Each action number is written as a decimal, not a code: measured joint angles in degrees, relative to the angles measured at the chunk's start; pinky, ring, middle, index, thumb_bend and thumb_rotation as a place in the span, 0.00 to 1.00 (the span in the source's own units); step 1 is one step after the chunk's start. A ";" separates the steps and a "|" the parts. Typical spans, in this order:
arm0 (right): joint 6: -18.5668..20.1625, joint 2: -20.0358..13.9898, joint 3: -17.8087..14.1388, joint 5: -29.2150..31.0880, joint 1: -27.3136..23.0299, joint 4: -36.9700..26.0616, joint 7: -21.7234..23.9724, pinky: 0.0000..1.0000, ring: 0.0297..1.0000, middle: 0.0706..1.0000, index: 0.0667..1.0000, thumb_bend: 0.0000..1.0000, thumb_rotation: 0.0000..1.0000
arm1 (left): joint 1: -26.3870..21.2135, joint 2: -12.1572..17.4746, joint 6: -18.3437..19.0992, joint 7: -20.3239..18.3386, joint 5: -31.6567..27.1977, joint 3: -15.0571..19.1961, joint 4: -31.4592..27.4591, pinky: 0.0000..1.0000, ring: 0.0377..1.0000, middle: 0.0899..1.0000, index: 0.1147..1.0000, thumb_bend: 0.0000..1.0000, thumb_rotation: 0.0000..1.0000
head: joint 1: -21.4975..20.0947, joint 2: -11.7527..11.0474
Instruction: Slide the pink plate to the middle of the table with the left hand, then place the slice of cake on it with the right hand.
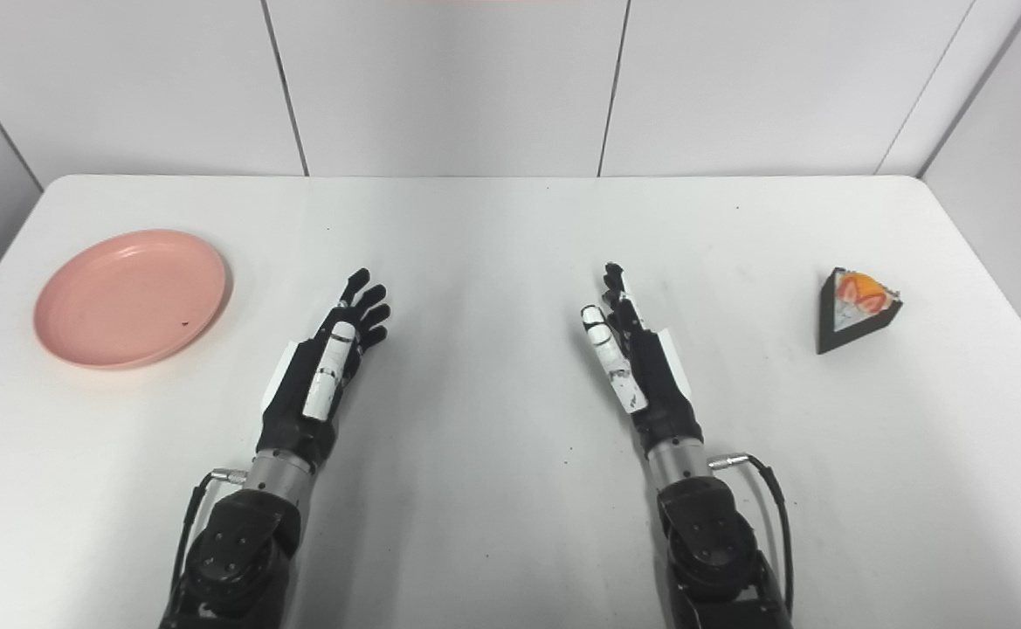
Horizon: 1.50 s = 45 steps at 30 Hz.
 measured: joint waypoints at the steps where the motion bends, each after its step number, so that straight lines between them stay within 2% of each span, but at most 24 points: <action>1: 0.00 -0.01 0.00 0.00 0.00 0.00 0.00 0.97 0.97 0.99 1.00 0.26 1.00 | 0.00 0.00 0.00 0.00 0.00 0.00 0.00 0.91 0.92 0.94 0.94 0.38 1.00 | 0.00 0.00; 45: -0.15 -0.03 0.03 -0.23 -0.12 0.21 -0.13 0.96 0.97 0.99 0.99 0.27 1.00 | -0.01 0.06 0.00 -0.02 0.01 -0.11 0.01 0.92 0.92 0.94 0.94 0.38 1.00 | 0.09 0.09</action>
